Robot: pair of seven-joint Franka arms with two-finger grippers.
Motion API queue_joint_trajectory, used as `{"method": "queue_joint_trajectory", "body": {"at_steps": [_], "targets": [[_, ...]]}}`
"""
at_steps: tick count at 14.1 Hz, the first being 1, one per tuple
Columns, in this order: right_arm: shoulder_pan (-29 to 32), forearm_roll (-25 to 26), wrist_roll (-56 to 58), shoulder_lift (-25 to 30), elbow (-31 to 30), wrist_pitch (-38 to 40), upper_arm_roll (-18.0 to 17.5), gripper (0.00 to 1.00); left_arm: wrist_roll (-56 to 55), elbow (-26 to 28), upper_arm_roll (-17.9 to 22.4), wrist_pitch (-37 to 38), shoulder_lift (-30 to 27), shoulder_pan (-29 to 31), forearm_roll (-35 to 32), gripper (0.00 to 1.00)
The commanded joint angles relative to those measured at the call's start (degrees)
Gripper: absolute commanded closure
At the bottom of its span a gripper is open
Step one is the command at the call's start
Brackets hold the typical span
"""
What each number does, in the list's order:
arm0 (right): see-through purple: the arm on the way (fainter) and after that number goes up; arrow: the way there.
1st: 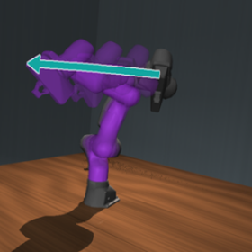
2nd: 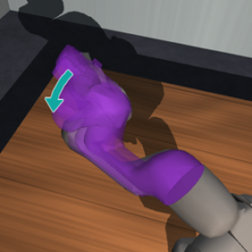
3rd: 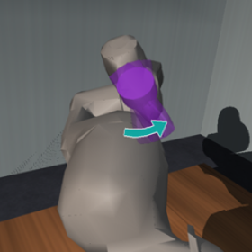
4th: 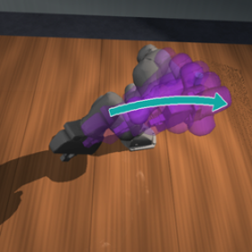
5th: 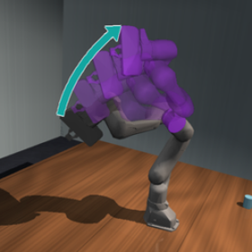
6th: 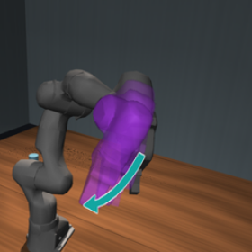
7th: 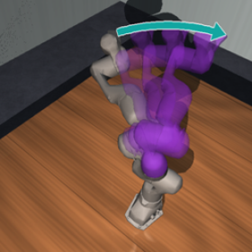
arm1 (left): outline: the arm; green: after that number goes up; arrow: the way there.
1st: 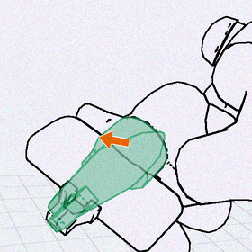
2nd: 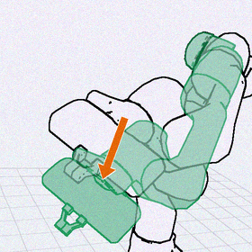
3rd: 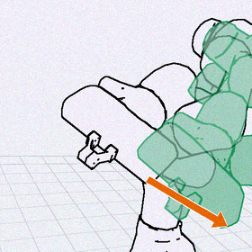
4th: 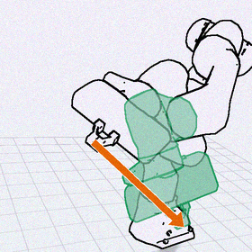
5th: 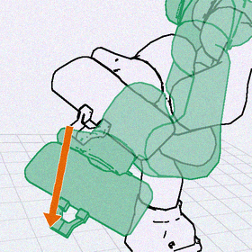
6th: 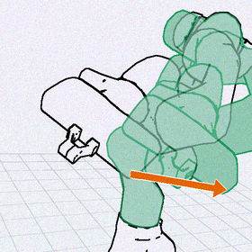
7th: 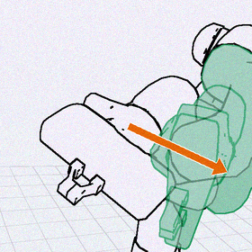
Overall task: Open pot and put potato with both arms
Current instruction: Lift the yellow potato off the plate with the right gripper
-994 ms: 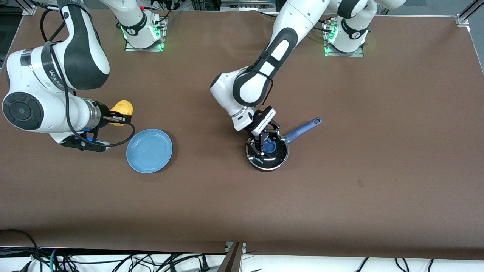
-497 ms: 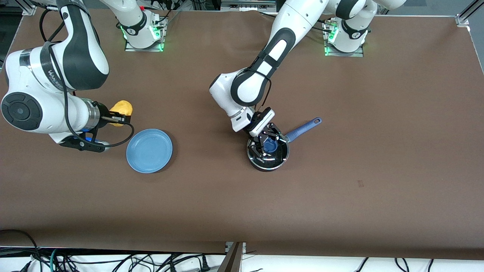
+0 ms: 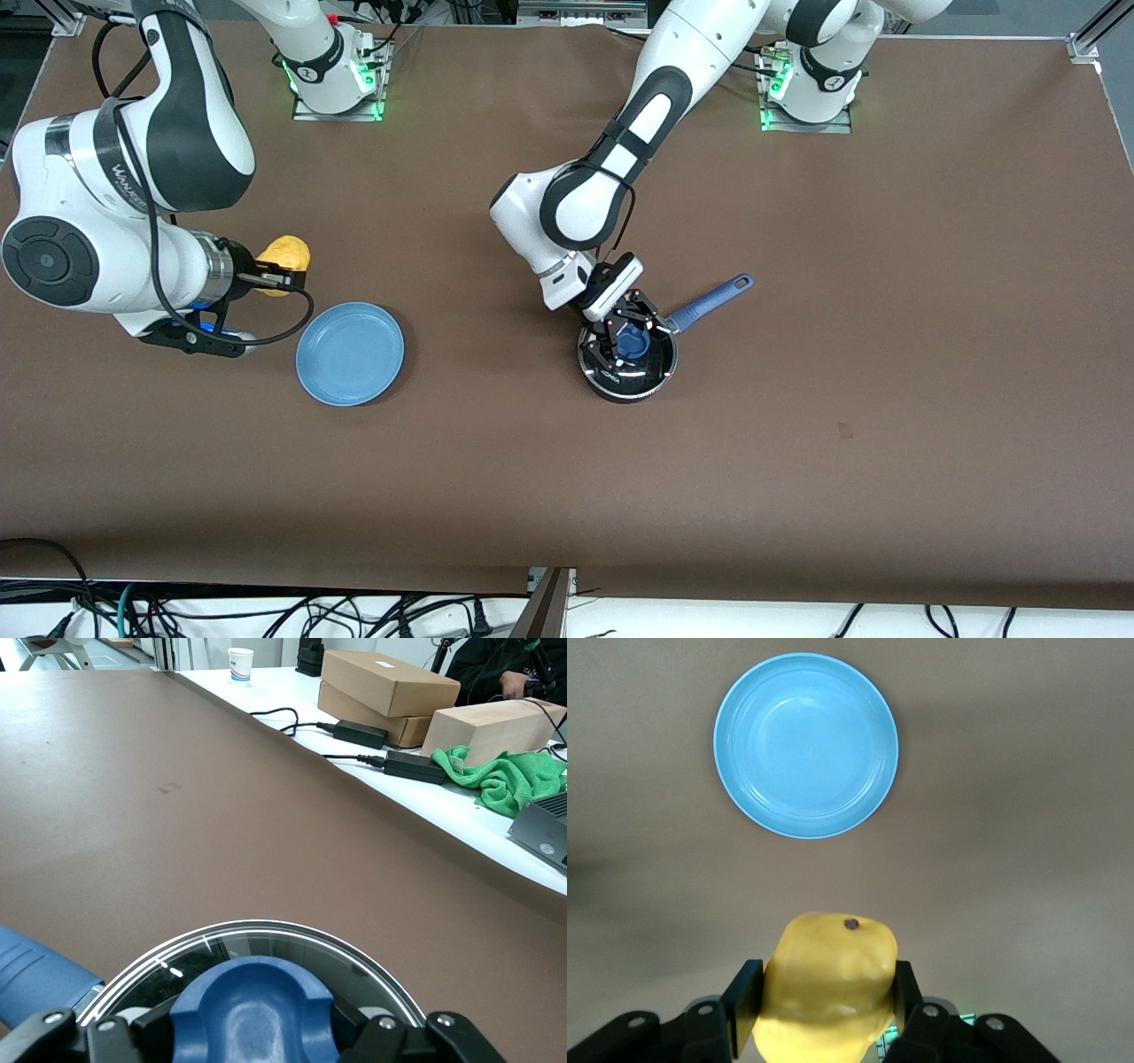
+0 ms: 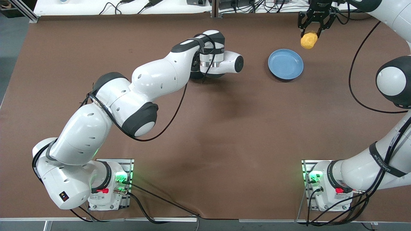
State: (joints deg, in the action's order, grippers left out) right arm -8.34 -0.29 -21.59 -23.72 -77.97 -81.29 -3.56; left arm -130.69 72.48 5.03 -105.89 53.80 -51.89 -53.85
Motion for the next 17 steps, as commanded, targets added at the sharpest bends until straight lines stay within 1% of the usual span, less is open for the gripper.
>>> {"method": "queue_joint_trajectory", "body": {"at_steps": [1,8,17], "targets": [[0.3,-0.3,0.3,0.2,0.1,0.6,0.0,0.35,-1.5,0.1,-0.8,-2.0,3.9,0.9,1.6,1.00],[0.3,-0.3,0.4,0.2,0.1,0.6,0.0,0.35,0.8,-0.1,-0.4,-2.0,3.1,1.4,1.8,1.00],[0.4,-0.3,0.4,0.2,0.1,0.7,0.0,0.35,4.7,-0.1,-0.4,-1.8,0.1,2.1,2.4,1.00]]}}
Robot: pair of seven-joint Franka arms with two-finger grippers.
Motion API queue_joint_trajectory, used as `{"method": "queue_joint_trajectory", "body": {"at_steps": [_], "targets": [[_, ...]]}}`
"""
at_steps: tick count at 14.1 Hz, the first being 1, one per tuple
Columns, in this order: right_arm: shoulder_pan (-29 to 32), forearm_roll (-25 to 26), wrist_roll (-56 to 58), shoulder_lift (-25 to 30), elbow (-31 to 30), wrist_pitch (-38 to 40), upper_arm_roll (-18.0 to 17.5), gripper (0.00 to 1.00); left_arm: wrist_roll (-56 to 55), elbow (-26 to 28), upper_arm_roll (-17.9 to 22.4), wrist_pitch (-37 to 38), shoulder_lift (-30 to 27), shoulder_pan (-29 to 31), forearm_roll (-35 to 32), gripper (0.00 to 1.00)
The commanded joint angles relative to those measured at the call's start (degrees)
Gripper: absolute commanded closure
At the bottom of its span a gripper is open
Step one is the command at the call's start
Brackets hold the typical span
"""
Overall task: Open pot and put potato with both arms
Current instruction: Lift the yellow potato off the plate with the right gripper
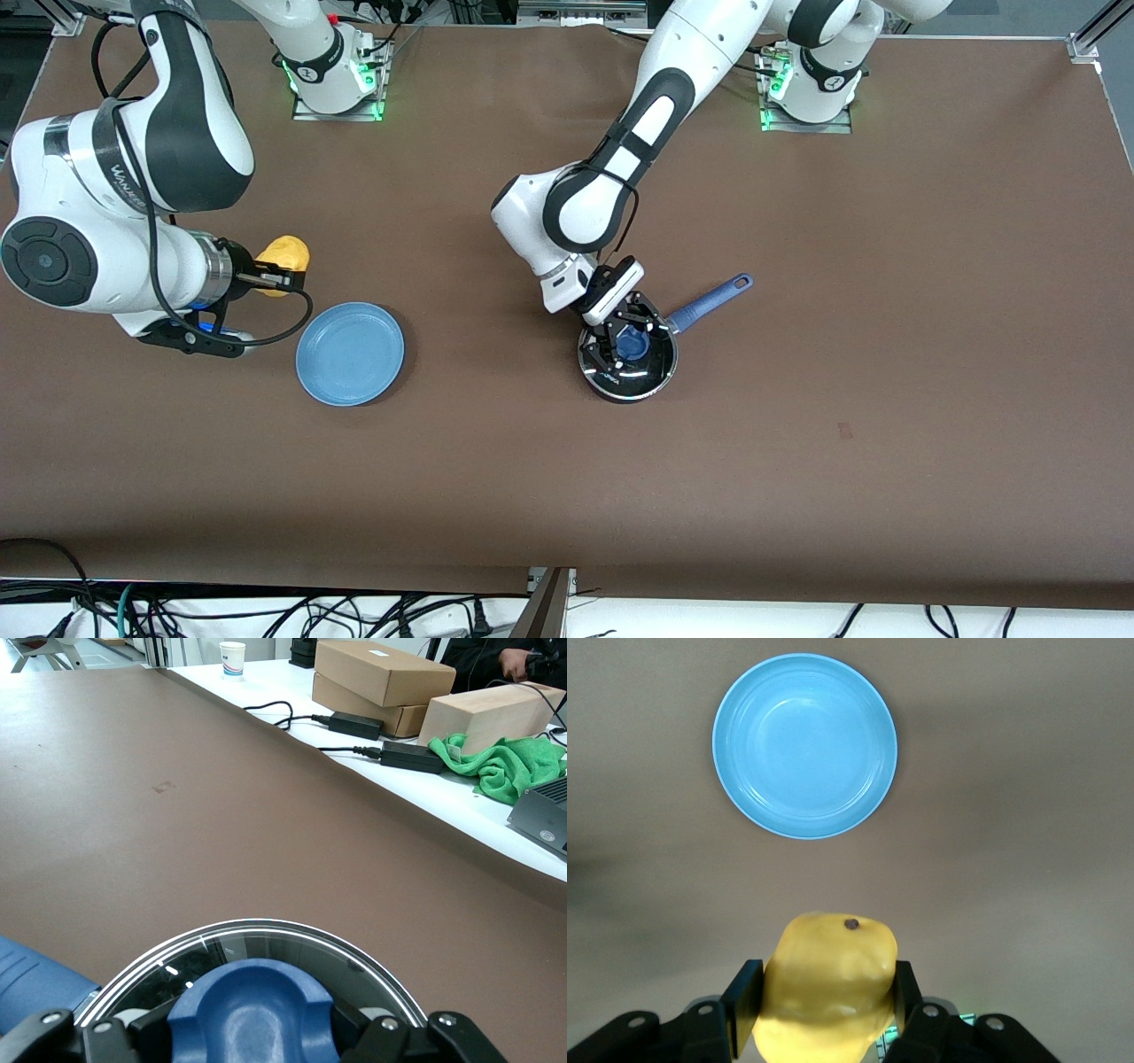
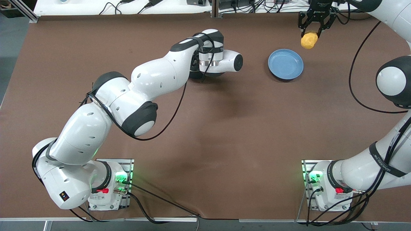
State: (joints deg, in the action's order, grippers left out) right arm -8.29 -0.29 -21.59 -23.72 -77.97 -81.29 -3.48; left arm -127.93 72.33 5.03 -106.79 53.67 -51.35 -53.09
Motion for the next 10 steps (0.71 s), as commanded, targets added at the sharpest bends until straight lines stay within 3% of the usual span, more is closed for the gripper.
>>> {"method": "queue_joint_trajectory", "body": {"at_steps": [1,10], "targets": [[0.4,-0.3,0.4,0.2,0.1,0.7,-0.1,0.35,2.2,0.0,-0.5,-0.9,-0.1,1.9,1.7,1.00],[0.4,-0.3,0.4,0.2,0.1,0.7,-0.1,0.35,8.0,-0.3,-0.5,2.5,-6.2,2.7,5.9,1.00]]}}
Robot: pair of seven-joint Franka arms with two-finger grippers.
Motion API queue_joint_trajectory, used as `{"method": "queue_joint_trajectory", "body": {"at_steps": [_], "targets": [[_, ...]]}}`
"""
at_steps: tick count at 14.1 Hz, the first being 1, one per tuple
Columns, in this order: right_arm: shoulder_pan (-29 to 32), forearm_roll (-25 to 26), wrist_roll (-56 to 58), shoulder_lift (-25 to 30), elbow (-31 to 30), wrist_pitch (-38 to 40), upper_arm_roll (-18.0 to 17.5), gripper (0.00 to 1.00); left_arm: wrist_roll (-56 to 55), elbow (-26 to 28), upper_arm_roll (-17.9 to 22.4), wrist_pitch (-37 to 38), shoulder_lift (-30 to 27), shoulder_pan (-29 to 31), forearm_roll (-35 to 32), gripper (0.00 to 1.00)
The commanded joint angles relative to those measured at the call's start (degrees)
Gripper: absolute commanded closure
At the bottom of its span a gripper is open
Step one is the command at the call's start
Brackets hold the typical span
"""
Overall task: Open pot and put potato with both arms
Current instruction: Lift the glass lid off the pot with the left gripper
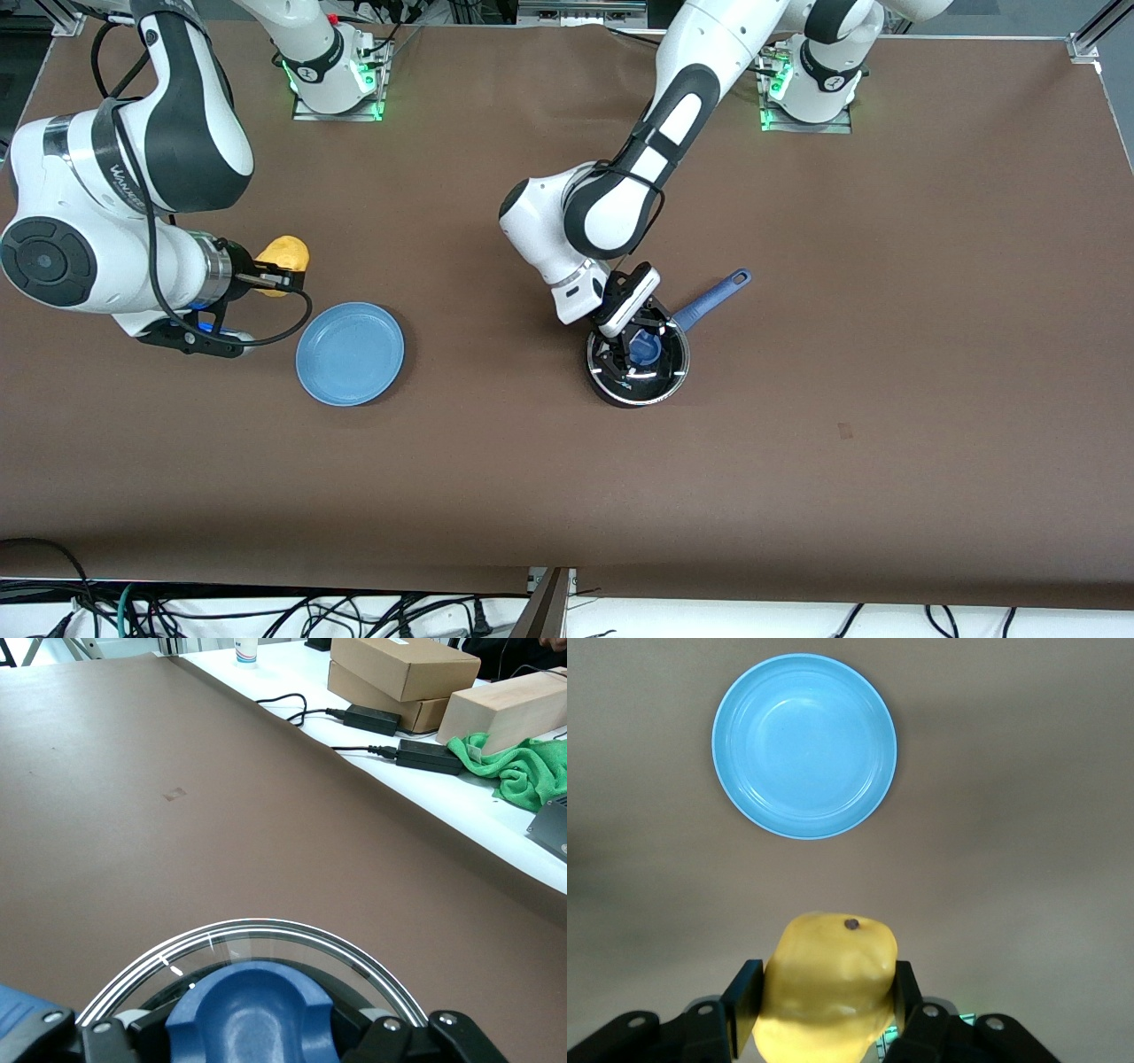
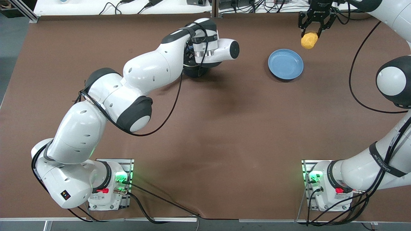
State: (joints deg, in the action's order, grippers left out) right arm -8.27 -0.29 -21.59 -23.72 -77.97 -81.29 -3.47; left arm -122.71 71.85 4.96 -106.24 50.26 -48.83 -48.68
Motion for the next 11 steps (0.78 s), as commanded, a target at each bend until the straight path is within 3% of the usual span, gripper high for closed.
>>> {"method": "queue_joint_trajectory", "body": {"at_steps": [1,8,11], "targets": [[0.4,-0.3,0.4,0.2,0.1,0.7,-0.1,0.35,3.6,0.3,-0.5,2.7,-3.6,0.2,1.7,1.00],[-1.1,-0.6,-0.8,-0.3,0.4,-0.6,-0.4,0.35,14.0,1.5,-0.5,4.4,-11.0,5.4,5.5,1.00],[-2.2,-5.0,-1.3,-1.7,0.2,-4.7,-0.4,0.35,20.2,1.9,-0.6,6.4,-13.8,9.8,6.2,1.00]]}}
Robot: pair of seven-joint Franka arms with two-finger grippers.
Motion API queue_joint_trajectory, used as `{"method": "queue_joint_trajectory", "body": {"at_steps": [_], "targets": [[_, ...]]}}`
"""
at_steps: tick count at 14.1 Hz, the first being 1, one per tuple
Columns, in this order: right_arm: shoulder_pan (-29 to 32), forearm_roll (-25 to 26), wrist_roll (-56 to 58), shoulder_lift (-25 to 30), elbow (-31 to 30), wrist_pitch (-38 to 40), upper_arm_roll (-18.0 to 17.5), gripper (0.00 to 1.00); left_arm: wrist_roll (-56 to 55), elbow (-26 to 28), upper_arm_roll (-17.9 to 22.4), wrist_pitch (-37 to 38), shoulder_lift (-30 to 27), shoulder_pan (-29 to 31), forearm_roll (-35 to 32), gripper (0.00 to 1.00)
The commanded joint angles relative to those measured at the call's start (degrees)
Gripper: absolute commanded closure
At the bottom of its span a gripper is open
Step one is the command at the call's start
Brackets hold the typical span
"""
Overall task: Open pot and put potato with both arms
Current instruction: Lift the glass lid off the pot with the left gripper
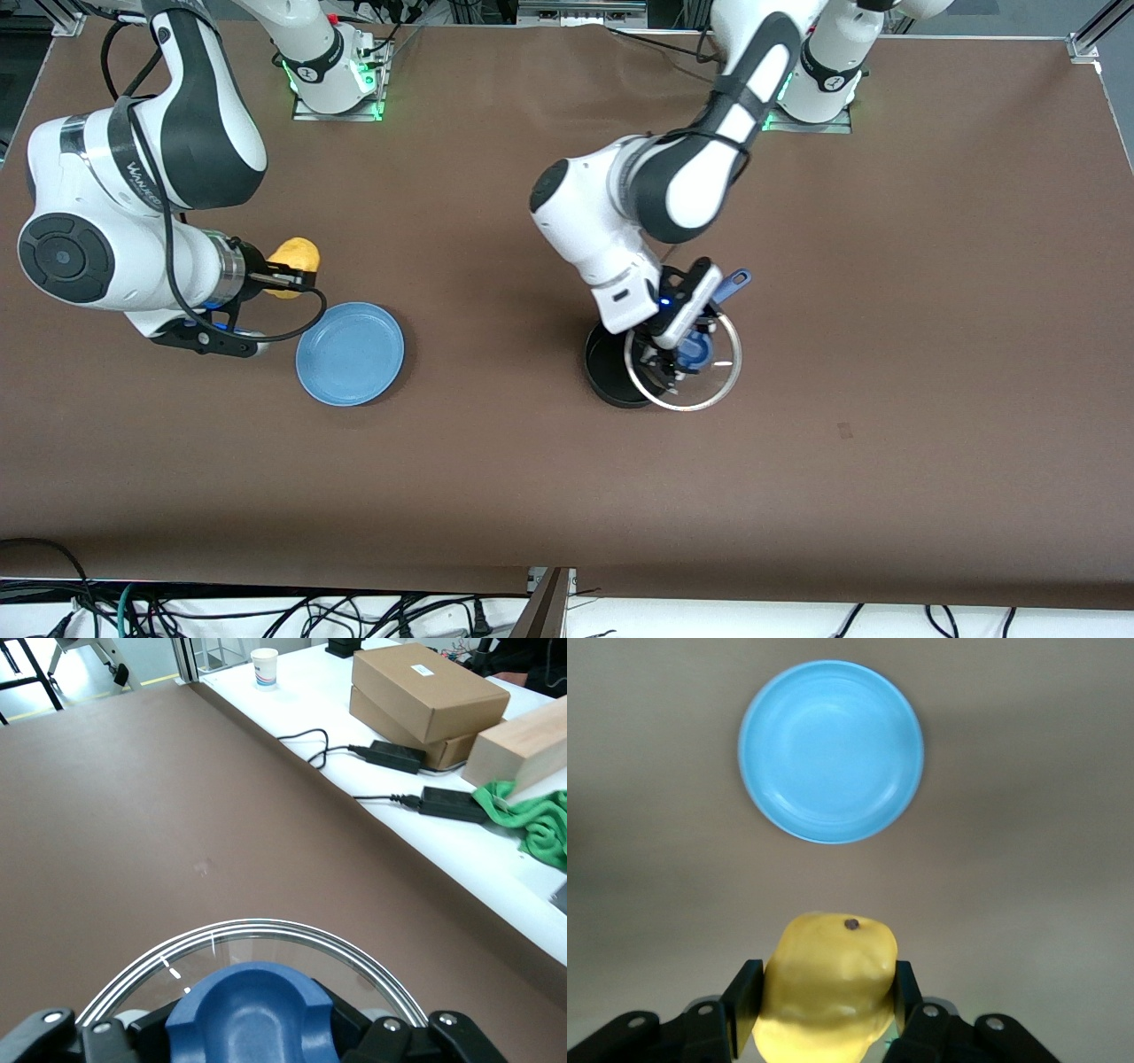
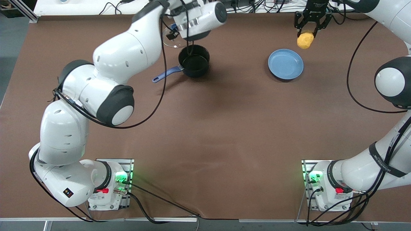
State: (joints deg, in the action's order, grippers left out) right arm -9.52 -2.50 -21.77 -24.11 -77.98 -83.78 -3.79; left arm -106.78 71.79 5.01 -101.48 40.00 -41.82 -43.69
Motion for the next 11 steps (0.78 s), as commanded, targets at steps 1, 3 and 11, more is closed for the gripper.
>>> {"method": "queue_joint_trajectory", "body": {"at_steps": [1,3,11], "targets": [[-1.6,-3.9,-2.7,-2.2,0.3,-3.3,-0.1,0.35,5.7,3.5,-0.6,1.7,-4.8,4.1,1.2,1.00],[-4.5,-4.4,-5.6,-3.7,0.2,-6.6,-0.1,0.35,9.1,7.0,-0.6,1.2,-7.8,7.4,0.5,1.00],[-20.6,-8.0,-31.3,-14.0,1.2,-33.6,-0.1,0.35,19.5,19.2,-0.8,-12.0,-17.6,19.4,-0.1,1.00]]}}
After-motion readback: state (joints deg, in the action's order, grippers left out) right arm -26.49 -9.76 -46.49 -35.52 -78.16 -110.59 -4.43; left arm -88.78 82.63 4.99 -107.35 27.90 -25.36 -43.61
